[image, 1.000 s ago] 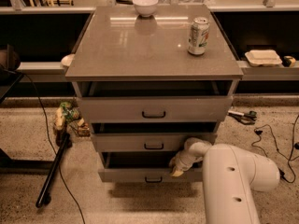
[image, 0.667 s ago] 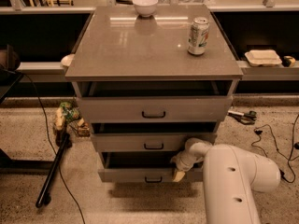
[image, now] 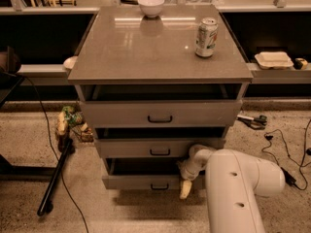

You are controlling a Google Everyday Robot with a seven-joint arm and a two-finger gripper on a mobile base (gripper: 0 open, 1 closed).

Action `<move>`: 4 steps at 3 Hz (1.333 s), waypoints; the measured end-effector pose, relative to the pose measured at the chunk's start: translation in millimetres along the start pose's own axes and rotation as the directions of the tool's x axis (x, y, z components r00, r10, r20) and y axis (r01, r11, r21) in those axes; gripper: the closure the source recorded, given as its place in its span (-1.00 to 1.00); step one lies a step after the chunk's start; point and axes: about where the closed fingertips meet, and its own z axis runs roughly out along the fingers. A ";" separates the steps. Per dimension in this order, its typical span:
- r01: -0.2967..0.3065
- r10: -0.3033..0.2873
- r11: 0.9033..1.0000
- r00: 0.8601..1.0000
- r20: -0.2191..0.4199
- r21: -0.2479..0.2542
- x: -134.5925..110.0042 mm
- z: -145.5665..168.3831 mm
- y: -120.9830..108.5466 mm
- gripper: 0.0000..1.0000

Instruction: Open bottom drawer

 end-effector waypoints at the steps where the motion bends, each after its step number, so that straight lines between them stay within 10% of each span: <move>1: -0.055 0.054 0.994 0.998 -0.017 -0.089 7.8 13.8 29.0 -1.00; 2: -0.123 0.118 0.984 0.992 -0.043 -0.128 13.8 14.5 54.1 -1.00; 4: -0.161 0.154 0.984 0.984 -0.094 -0.076 15.2 -14.2 55.6 -0.18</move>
Offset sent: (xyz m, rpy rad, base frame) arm -0.0918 -0.0133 -0.0179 -0.0676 0.2489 -0.1253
